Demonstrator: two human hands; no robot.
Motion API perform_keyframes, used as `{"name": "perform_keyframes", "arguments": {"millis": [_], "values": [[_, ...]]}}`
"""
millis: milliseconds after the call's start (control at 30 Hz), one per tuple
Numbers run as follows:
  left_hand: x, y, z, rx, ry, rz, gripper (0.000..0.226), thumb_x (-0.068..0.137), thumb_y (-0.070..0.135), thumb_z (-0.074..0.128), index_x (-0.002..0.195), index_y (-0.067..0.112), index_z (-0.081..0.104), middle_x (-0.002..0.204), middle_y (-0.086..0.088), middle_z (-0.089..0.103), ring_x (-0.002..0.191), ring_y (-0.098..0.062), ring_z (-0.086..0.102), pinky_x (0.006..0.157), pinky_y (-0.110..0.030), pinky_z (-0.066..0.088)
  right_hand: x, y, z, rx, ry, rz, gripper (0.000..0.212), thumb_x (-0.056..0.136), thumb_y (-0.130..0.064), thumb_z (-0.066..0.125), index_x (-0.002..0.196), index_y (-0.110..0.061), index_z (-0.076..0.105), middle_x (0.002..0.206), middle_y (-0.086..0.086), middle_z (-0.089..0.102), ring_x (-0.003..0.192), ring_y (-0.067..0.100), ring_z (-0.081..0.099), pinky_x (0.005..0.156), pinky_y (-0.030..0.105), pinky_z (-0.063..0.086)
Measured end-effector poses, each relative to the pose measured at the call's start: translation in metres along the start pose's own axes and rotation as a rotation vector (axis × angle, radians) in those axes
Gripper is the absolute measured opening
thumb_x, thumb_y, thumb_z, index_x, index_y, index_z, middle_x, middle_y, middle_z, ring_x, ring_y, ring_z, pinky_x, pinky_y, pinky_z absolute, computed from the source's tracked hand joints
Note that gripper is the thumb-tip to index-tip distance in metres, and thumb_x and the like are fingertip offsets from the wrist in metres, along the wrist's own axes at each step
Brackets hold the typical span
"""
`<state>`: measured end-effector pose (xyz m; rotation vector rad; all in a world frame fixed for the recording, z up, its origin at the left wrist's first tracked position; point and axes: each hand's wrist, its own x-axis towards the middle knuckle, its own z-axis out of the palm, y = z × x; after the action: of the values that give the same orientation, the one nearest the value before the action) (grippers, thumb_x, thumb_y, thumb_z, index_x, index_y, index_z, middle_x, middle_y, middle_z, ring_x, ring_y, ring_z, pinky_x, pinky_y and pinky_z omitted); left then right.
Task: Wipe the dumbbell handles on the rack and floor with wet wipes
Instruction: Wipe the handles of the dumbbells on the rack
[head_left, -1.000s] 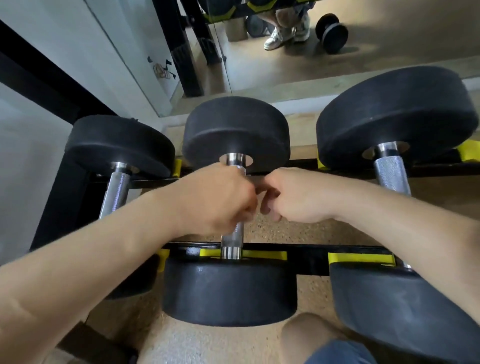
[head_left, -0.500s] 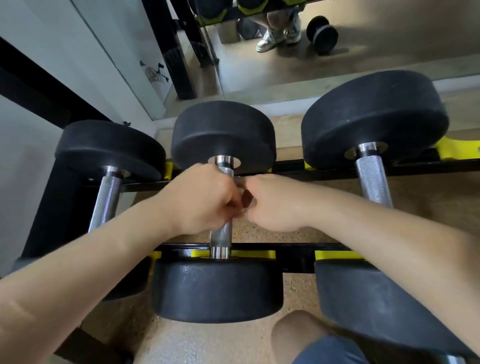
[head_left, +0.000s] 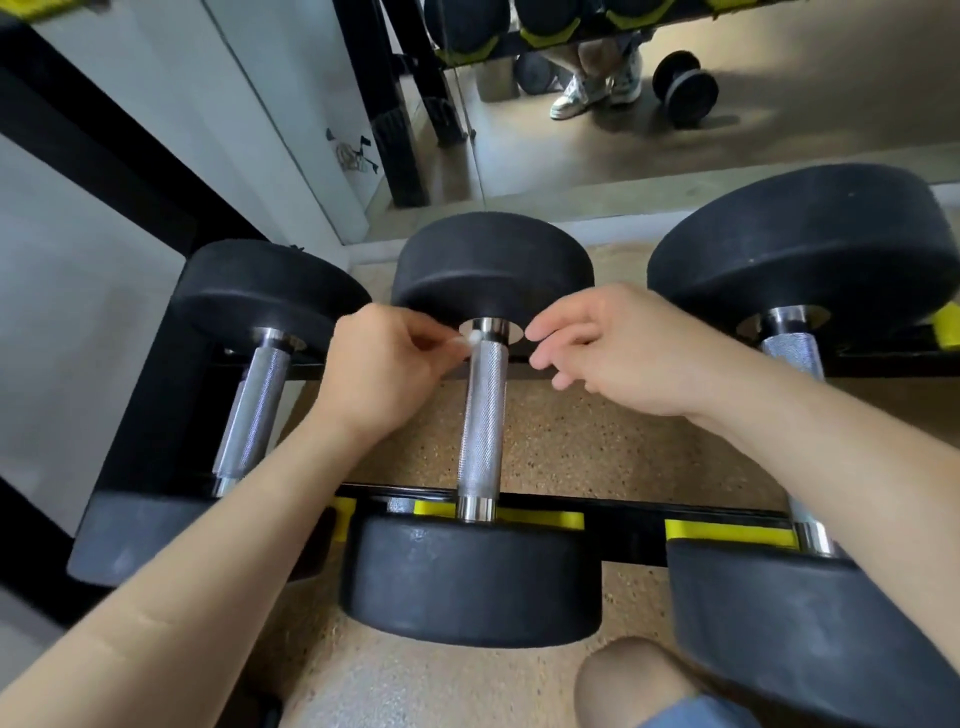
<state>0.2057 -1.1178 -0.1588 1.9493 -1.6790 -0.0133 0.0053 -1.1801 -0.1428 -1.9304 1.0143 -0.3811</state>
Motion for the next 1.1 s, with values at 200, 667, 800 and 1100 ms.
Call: {"name": "perform_keyframes", "arguments": {"millis": [200, 667, 800, 1100], "values": [[0.001, 0.002, 0.009, -0.217, -0.053, -0.101, 0.006, 0.084, 0.031, 0.073, 0.084, 0.025, 0.075, 0.076, 0.015, 0.071, 0.070, 0.003, 0.065, 0.074, -0.027, 0.056, 0.009, 0.000, 0.014, -0.026, -0.051, 0.004, 0.036, 0.096, -0.008, 0.047, 0.125, -0.027, 0.059, 0.111, -0.012, 0.066, 0.095, 0.005, 0.063, 0.064, 0.012, 0.045], [-0.028, -0.005, 0.002, -0.150, -0.307, -0.058, 0.026, 0.082, 0.021, 0.075, 0.062, 0.017, 0.058, 0.053, 0.006, 0.056, 0.052, -0.010, 0.049, 0.057, -0.028, 0.043, 0.003, -0.001, 0.032, 0.031, -0.101, -0.016, 0.038, 0.088, -0.007, 0.057, 0.114, -0.035, 0.055, 0.099, -0.010, 0.062, 0.095, 0.007, 0.060, 0.087, 0.033, 0.052], [-0.031, -0.001, -0.008, -0.134, -0.383, -0.066, 0.023, 0.077, 0.025, 0.080, 0.061, 0.020, 0.064, 0.050, 0.011, 0.059, 0.050, 0.000, 0.052, 0.055, -0.016, 0.040, 0.004, -0.003, 0.035, 0.053, -0.060, -0.094, 0.032, 0.088, -0.004, 0.054, 0.097, -0.034, 0.059, 0.094, -0.008, 0.063, 0.088, 0.009, 0.064, 0.078, 0.029, 0.052], [-0.040, 0.012, -0.026, -0.145, -0.475, 0.010, 0.012, 0.076, 0.018, 0.080, 0.077, 0.030, 0.077, 0.066, 0.022, 0.064, 0.067, 0.012, 0.058, 0.068, -0.008, 0.042, -0.002, -0.006, 0.036, -0.049, -0.251, -0.206, 0.028, 0.081, -0.019, 0.074, 0.104, -0.031, 0.065, 0.090, -0.017, 0.065, 0.071, 0.003, 0.064, 0.068, 0.018, 0.049]]}}
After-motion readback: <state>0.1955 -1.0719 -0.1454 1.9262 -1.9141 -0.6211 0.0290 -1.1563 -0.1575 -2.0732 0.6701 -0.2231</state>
